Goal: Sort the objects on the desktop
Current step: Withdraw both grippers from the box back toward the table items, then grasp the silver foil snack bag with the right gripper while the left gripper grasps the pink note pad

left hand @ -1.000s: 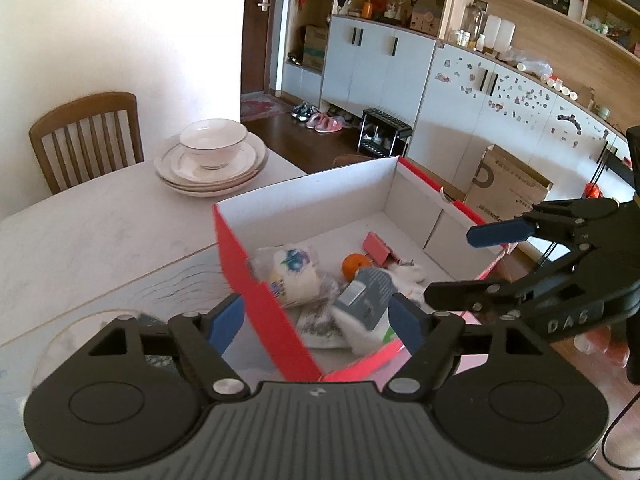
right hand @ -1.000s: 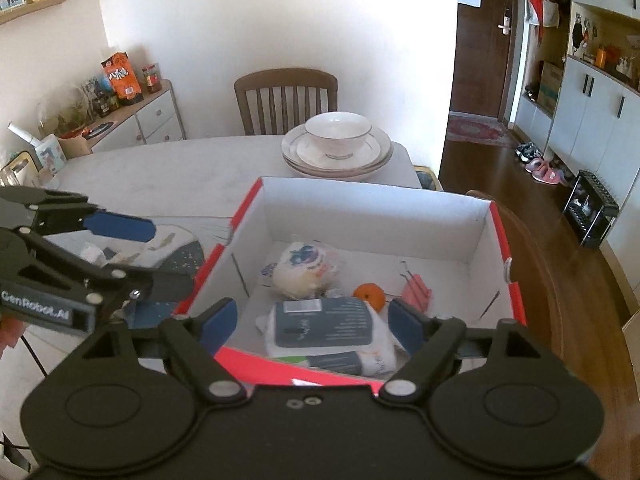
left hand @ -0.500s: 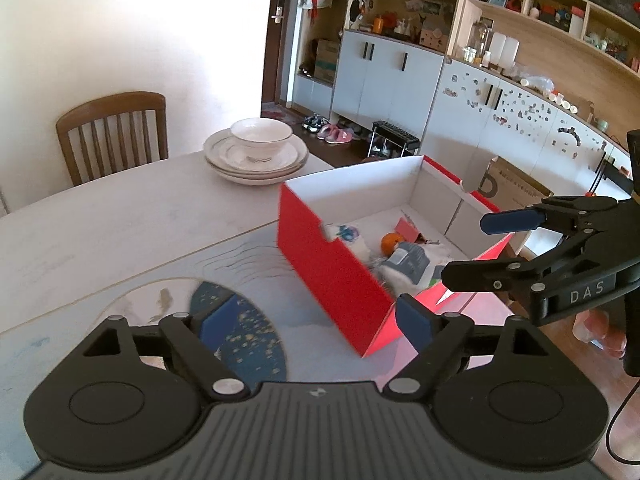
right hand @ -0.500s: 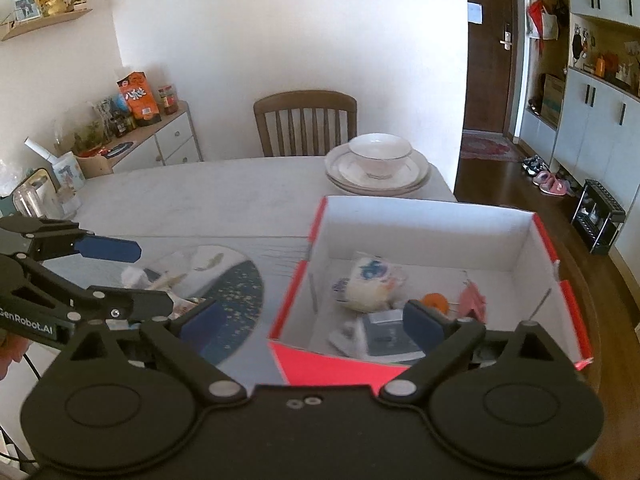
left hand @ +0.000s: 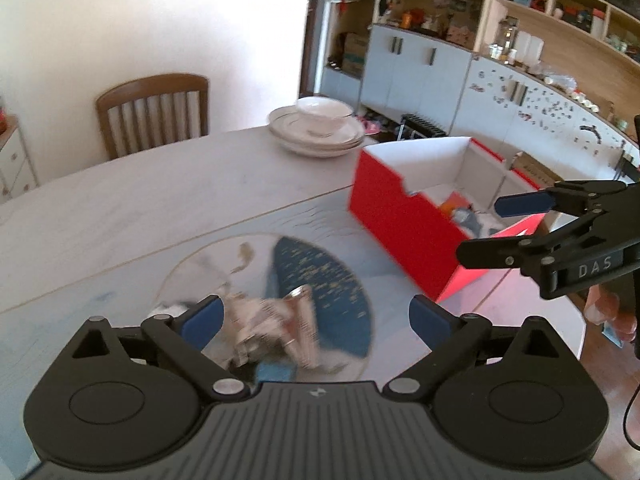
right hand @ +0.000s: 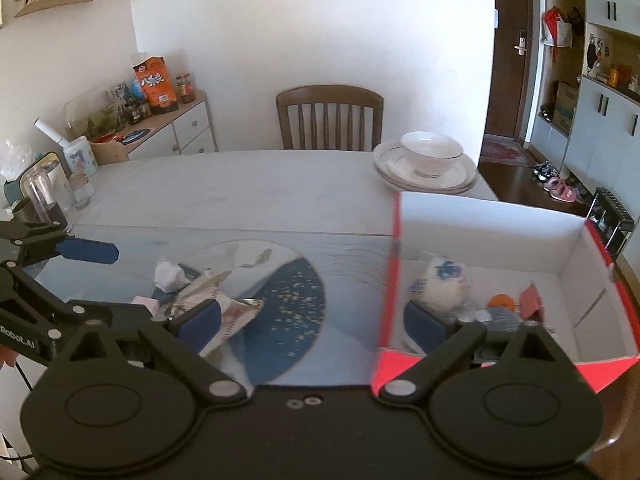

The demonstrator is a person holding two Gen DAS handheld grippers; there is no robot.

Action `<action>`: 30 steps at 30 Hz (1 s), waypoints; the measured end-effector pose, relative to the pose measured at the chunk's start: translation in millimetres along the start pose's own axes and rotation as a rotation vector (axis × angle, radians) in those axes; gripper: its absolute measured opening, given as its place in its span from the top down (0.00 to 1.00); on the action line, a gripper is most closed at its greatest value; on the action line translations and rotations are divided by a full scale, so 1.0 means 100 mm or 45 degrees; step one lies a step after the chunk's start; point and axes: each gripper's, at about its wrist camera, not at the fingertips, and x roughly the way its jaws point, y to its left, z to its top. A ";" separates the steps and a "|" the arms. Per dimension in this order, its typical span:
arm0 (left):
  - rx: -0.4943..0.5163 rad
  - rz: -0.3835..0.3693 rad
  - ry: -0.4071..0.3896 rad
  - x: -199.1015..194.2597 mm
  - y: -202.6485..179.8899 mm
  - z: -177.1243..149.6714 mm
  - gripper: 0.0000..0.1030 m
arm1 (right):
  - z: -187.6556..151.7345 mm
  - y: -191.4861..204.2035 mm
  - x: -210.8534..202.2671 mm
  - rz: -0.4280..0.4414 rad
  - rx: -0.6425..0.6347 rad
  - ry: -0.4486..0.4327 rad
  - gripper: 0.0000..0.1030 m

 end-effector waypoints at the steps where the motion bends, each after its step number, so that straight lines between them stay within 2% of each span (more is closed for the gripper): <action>1: -0.006 0.010 0.004 0.00 0.06 -0.03 0.03 | 0.00 0.05 0.03 0.001 -0.002 0.002 0.05; 15: -0.090 0.176 0.106 0.23 0.69 -0.41 0.03 | -0.04 0.61 0.61 0.006 -0.090 0.046 0.05; 30: -0.186 0.283 0.211 0.62 0.90 -0.58 0.03 | -0.12 0.81 1.19 0.050 -0.223 0.192 0.06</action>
